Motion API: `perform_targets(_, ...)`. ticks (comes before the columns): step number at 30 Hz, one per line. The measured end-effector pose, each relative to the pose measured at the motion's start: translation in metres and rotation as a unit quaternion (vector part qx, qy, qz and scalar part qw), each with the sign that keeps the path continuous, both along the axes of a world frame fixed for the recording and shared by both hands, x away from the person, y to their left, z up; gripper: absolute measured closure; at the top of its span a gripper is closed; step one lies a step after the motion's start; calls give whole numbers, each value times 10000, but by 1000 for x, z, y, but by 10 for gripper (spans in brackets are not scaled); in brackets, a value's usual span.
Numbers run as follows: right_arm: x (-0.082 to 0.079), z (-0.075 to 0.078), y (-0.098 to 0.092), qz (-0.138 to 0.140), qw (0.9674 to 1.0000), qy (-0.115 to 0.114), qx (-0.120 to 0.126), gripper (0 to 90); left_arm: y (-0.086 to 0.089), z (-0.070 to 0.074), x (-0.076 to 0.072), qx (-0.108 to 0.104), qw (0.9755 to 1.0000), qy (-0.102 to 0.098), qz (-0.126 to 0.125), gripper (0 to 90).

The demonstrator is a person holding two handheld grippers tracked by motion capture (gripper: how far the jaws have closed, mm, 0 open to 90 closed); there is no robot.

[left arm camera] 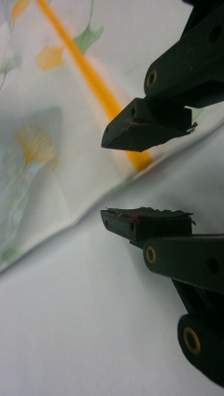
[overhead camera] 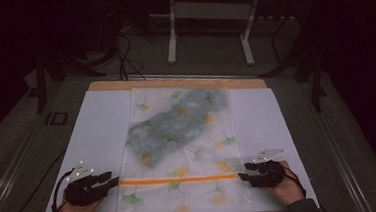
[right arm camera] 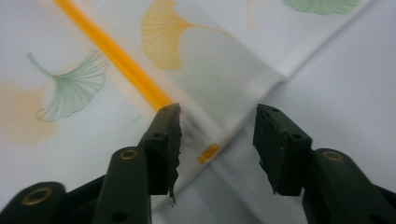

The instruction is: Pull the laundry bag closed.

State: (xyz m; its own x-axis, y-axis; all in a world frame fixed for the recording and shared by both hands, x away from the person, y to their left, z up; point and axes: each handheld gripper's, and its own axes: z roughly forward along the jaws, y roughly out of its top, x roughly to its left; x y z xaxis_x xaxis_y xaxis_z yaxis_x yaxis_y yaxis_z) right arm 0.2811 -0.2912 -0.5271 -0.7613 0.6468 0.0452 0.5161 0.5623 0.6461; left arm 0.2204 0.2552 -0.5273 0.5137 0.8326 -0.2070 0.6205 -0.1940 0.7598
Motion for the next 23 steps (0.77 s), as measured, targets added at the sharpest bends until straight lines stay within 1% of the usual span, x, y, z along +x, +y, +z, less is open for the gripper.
perform_targets(2,1,0,-3,-183,9998,-62,68,504,1,-1,1,54,9999,-40,107,580)
perform_targets(3,2,0,-5,-332,9994,-76,119,502,2,-1,2,113,9998,-18,158,578)
perform_targets(5,4,0,-10,-600,9978,-101,250,501,2,-3,3,250,9993,-15,272,574)
perform_targets(6,5,-1,-13,-762,9966,-155,289,500,2,-3,4,270,9991,-14,320,573)
perform_targets(8,6,-3,-18,-997,9943,-235,292,478,3,-4,5,295,9985,-50,462,566)
perform_targets(9,7,-3,-19,-1094,9933,-256,277,472,4,-4,6,330,9977,-105,583,558)
perform_targets(10,7,-3,-19,-1094,9933,-256,277,472,4,-4,6,330,9977,-105,583,549)
perform_targets(11,8,-5,-21,-1235,9915,-325,253,465,5,-4,8,427,9955,-175,827,549)
perform_targets(12,9,-7,-25,-1546,9865,-434,311,440,5,-4,8,470,9942,-207,950,549)
perform_targets(13,10,-8,-26,-1740,9829,-494,344,434,5,-3,9,457,9930,-242,1060,549)
perform_targets(15,11,-9,-29,-2080,9754,-604,401,430,7,-4,11,454,9906,-312,1253,549)
perform_targets(16,11,-9,-29,-2080,9754,-604,401,430,7,-4,11,454,9906,-312,1253,544)
perform_targets(17,11,-9,-31,-2216,9720,-655,419,426,8,-5,12,467,9887,-320,1391,544)
perform_targets(18,13,-11,-33,-2411,9674,-668,383,416,8,-6,13,476,9879,-299,1445,525)
perform_targets(20,13,-13,-35,-2497,9654,-652,370,415,10,-8,14,516,9867,-256,1518,523)
perform_targets(21,14,-14,-36,-2503,9653,-641,374,408,10,-9,15,525,9859,-257,1565,515)
perform_targets(22,15,-15,-36,-2503,9655,-635,342,401,10,-10,15,596,9846,-263,1625,506)
perform_targets(23,15,-16,-36,-2516,9654,-618,284,398,10,-11,16,627,9837,-262,1663,502)
